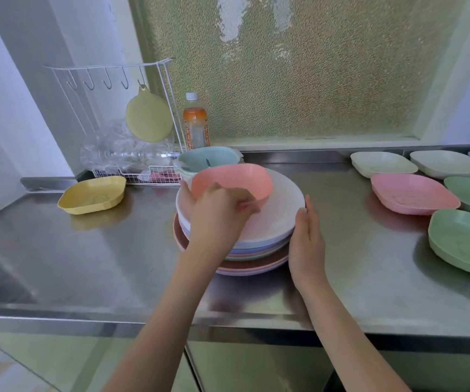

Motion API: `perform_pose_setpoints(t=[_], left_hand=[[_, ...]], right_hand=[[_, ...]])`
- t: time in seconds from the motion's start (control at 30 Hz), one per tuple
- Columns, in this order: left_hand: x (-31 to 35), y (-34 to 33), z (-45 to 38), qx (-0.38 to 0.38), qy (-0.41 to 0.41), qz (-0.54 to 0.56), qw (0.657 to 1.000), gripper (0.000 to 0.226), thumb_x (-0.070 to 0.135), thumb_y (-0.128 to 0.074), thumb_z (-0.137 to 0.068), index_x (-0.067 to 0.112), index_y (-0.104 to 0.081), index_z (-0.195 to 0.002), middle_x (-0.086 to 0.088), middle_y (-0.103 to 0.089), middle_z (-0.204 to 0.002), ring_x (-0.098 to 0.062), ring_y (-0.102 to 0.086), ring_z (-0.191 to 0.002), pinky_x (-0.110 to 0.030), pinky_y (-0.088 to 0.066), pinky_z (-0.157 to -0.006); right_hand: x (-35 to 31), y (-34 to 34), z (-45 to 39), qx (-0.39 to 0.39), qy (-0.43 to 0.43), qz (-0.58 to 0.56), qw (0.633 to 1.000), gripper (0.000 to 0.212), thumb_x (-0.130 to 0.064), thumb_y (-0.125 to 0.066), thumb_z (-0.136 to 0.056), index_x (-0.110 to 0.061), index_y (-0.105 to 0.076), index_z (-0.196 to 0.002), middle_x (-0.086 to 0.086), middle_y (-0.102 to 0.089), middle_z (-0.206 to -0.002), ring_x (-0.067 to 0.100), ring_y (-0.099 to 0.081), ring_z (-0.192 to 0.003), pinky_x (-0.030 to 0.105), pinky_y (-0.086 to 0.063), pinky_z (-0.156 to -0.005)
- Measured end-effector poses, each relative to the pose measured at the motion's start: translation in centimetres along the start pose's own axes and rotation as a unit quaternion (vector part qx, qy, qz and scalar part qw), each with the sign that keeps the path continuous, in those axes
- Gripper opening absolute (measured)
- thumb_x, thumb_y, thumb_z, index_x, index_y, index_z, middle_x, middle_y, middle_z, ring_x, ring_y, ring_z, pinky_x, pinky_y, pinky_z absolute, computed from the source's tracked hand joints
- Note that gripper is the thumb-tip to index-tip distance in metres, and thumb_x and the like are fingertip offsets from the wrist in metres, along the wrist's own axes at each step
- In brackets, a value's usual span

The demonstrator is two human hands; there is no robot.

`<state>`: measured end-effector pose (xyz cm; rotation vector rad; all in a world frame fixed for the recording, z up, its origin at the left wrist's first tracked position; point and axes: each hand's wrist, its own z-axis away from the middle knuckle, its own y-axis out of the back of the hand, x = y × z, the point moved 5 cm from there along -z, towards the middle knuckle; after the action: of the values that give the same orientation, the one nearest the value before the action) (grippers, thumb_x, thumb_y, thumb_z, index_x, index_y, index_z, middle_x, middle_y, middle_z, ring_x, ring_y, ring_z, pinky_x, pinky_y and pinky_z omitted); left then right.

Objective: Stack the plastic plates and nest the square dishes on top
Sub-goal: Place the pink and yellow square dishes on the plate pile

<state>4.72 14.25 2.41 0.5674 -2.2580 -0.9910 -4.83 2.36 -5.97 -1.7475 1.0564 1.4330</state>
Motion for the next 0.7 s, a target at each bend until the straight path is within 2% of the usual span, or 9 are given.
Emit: perform_pose_setpoints(t=[0.03, 0.1, 0.17, 0.27, 0.43, 0.5, 0.57, 0.63, 0.7], left_hand=[[0.1, -0.3, 0.2, -0.023, -0.006, 0.010, 1.000, 0.016, 0.041, -0.059, -0.085, 0.032, -0.072, -0.083, 0.008, -0.072, -0.081, -0.017, -0.057, -0.099, -0.032, 0.000, -0.103], [0.1, -0.6, 0.2, -0.057, -0.020, 0.033, 0.998, 0.013, 0.036, -0.060, -0.084, 0.031, -0.072, -0.081, 0.008, -0.069, -0.076, -0.018, -0.059, -0.092, -0.029, -0.014, -0.092], [0.3, -0.7, 0.2, -0.081, -0.037, 0.030, 0.996, 0.014, 0.036, -0.059, -0.084, 0.032, -0.072, -0.082, 0.009, -0.069, -0.076, -0.017, -0.059, -0.087, -0.034, -0.025, -0.098], [0.3, -0.7, 0.2, -0.105, -0.036, 0.015, 0.994, 0.018, 0.038, -0.056, -0.087, 0.034, -0.073, -0.091, 0.010, -0.074, -0.092, -0.016, -0.059, -0.096, -0.035, -0.027, -0.094], [0.3, -0.9, 0.3, -0.121, -0.049, 0.026, 0.991, 0.023, 0.048, -0.056, -0.085, 0.033, -0.073, -0.090, 0.012, -0.071, -0.086, -0.015, -0.059, -0.098, -0.034, -0.026, -0.089], [-0.1, -0.5, 0.1, -0.089, -0.056, 0.042, 0.994, 0.036, 0.059, -0.051, -0.082, 0.037, -0.069, -0.105, 0.014, -0.070, -0.105, -0.017, -0.053, -0.112, -0.038, -0.027, -0.100], [-1.7, 0.7, -0.5, -0.003, -0.052, 0.083, 0.995, 0.049, 0.064, -0.041, -0.081, 0.037, -0.064, -0.114, 0.011, -0.067, -0.116, -0.020, -0.051, -0.118, -0.047, -0.029, -0.106], [-5.0, 1.8, -1.9, 0.072, -0.010, 0.109, 0.991, 0.048, 0.056, -0.038, -0.083, 0.032, -0.064, -0.115, 0.003, -0.068, -0.117, -0.023, -0.055, -0.116, -0.053, -0.035, -0.103], [-9.7, 1.9, -3.7, 0.076, 0.074, 0.028, 0.994, 0.044, 0.042, -0.043, -0.088, 0.024, -0.057, -0.125, -0.004, -0.061, -0.128, -0.027, -0.048, -0.124, -0.059, -0.028, -0.106]], right_hand=[[0.0, 0.0, 0.0, -0.001, -0.001, 0.001, 1.000, 0.043, -0.033, -0.029, -0.102, -0.028, -0.031, -0.144, -0.010, -0.036, -0.148, 0.007, -0.032, -0.134, 0.020, -0.023, -0.106], [0.1, 0.0, 0.0, 0.000, 0.000, 0.002, 1.000, 0.043, -0.033, -0.029, -0.102, -0.028, -0.031, -0.144, -0.010, -0.035, -0.149, 0.007, -0.032, -0.134, 0.021, -0.023, -0.106], [0.1, 0.0, 0.0, 0.003, 0.002, 0.000, 1.000, 0.043, -0.033, -0.029, -0.102, -0.028, -0.031, -0.144, -0.009, -0.035, -0.149, 0.008, -0.032, -0.135, 0.022, -0.023, -0.108], [0.1, 0.0, 0.0, 0.000, 0.001, 0.003, 1.000, 0.043, -0.033, -0.028, -0.102, -0.029, -0.030, -0.144, -0.009, -0.035, -0.149, 0.009, -0.032, -0.135, 0.022, -0.023, -0.107], [0.0, 0.0, 0.0, 0.003, 0.000, 0.007, 1.000, 0.042, -0.033, -0.028, -0.102, -0.028, -0.031, -0.144, -0.008, -0.036, -0.149, 0.010, -0.033, -0.135, 0.025, -0.024, -0.109], [0.0, 0.0, 0.0, 0.004, 0.000, 0.002, 1.000, 0.042, -0.033, -0.029, -0.102, -0.028, -0.032, -0.143, -0.008, -0.037, -0.148, 0.009, -0.033, -0.134, 0.026, -0.025, -0.110], [0.0, -0.1, 0.1, 0.003, 0.000, -0.003, 1.000, 0.042, -0.034, -0.029, -0.102, -0.029, -0.033, -0.143, -0.009, -0.037, -0.148, 0.008, -0.033, -0.134, 0.026, -0.024, -0.111], [0.0, -0.1, 0.1, 0.001, -0.003, 0.000, 1.000, 0.042, -0.035, -0.028, -0.102, -0.029, -0.032, -0.143, -0.010, -0.036, -0.148, 0.009, -0.032, -0.135, 0.026, -0.024, -0.110], [0.1, 0.0, 0.0, 0.002, -0.003, 0.004, 1.000, 0.043, -0.035, -0.027, -0.102, -0.029, -0.031, -0.144, -0.009, -0.036, -0.149, 0.009, -0.032, -0.135, 0.026, -0.023, -0.110]])
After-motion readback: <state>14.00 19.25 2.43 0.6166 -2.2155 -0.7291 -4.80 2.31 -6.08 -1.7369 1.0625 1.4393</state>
